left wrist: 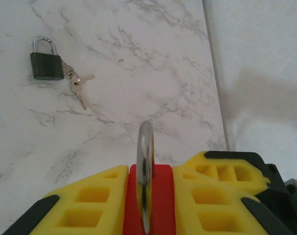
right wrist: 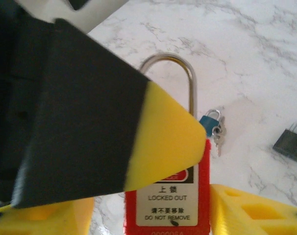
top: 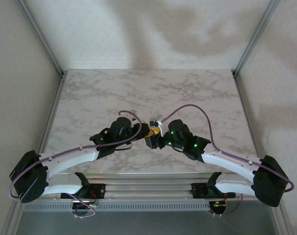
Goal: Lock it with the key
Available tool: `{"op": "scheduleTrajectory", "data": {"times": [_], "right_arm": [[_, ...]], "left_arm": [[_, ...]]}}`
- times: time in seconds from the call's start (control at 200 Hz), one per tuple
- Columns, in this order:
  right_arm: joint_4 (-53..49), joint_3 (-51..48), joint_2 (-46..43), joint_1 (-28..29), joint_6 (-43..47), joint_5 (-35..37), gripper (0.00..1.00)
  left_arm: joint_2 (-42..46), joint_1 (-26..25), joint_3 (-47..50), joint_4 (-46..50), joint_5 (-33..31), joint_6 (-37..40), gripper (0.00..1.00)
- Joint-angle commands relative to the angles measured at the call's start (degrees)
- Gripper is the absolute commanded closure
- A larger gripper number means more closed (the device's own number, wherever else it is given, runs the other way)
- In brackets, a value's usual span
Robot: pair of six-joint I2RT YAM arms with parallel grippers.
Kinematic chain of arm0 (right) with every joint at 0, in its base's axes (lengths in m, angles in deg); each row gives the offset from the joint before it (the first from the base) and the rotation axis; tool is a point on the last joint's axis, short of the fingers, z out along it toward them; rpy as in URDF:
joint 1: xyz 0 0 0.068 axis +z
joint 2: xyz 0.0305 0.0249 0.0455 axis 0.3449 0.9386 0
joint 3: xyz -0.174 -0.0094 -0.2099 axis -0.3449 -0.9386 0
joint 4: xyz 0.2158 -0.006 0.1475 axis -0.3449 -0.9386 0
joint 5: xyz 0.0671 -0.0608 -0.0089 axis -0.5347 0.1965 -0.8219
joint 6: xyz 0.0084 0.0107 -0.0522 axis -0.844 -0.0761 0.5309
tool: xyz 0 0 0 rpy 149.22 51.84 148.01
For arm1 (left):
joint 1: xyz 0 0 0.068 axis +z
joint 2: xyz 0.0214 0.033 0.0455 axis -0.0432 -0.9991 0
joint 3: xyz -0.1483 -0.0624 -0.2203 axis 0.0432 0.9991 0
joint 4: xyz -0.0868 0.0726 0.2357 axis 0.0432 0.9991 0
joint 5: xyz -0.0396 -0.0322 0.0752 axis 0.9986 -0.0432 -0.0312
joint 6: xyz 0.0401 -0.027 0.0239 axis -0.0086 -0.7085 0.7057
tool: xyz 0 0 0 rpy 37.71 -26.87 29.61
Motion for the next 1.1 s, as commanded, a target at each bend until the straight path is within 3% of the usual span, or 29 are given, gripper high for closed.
{"op": "scheduleTrajectory", "data": {"times": [0.0, 0.165, 0.335, 0.511, 0.816, 0.981, 1.091], "right_arm": [[2.2, -1.3, -1.7, 0.2, 0.8, -1.2, 0.29], [2.3, -1.9, -3.3, 0.2, 1.2, -1.4, 0.20], [2.1, -3.1, -6.1, 0.2, 1.9, -0.1, 0.01], [2.0, -5.3, -10.9, 0.2, 2.5, 4.0, 0.01], [3.6, -10.8, -21.3, -0.2, -1.4, 17.2, 0.01], [4.3, -15.0, -27.3, -2.0, -5.7, 20.9, 0.01], [3.7, -15.9, -29.5, -4.5, -8.7, 18.9, 0.01]], "left_arm": [[0.2, 0.2, 0.1, -2.1, -1.6, -0.2, 1.00], [0.2, 0.8, 0.1, -1.8, -1.9, 0.0, 1.00], [0.6, 2.1, 0.4, -1.7, -2.0, 0.5, 1.00], [1.2, 4.2, 1.6, -3.4, -0.7, -0.1, 1.00], [0.9, 7.9, 6.5, -17.7, 7.3, -5.4, 1.00], [-1.4, 9.0, 7.5, -24.9, 9.9, -7.9, 1.00], [-4.8, 9.8, 7.6, -30.1, 12.5, -10.1, 1.00]]}}
